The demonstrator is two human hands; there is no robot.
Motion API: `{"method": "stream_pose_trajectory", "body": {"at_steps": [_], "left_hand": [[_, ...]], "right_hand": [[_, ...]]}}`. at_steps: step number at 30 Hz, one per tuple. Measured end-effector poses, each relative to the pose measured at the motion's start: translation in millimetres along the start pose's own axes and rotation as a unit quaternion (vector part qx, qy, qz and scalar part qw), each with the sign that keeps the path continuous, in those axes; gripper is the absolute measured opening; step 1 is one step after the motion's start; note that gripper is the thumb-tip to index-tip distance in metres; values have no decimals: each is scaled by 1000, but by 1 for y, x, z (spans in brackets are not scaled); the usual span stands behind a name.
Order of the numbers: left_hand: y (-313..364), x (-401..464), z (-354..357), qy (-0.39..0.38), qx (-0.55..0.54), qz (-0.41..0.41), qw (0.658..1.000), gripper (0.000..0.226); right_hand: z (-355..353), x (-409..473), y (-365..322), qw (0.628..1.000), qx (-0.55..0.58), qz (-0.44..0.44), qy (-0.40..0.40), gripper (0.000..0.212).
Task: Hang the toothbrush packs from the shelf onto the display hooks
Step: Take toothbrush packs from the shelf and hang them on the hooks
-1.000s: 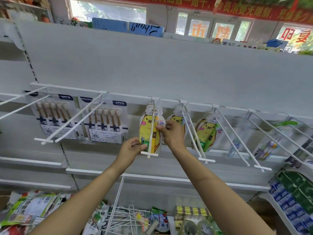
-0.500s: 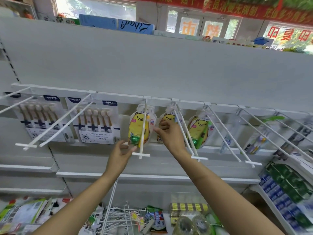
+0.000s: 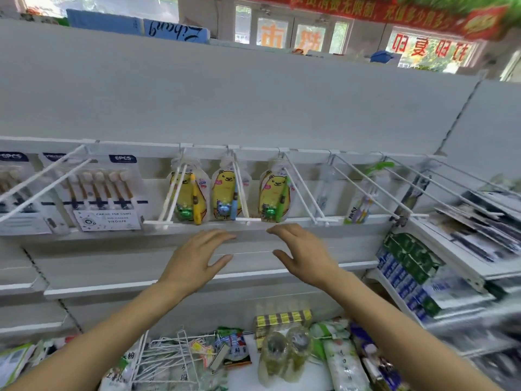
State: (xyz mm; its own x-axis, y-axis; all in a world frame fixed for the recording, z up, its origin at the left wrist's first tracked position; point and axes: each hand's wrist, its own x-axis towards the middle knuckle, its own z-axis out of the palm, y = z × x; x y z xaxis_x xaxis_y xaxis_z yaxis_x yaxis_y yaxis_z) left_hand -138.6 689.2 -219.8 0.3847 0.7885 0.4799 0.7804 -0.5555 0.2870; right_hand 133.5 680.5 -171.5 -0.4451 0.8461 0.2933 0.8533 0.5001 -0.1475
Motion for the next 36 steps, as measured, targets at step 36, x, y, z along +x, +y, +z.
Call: {"method": "stream_pose_trajectory", "body": {"at_steps": [36], "left_hand": [[476,264,281,-27,-51,267,962,56]], "right_hand": [[-185,-348,440,984,-82,136,85,52]]}}
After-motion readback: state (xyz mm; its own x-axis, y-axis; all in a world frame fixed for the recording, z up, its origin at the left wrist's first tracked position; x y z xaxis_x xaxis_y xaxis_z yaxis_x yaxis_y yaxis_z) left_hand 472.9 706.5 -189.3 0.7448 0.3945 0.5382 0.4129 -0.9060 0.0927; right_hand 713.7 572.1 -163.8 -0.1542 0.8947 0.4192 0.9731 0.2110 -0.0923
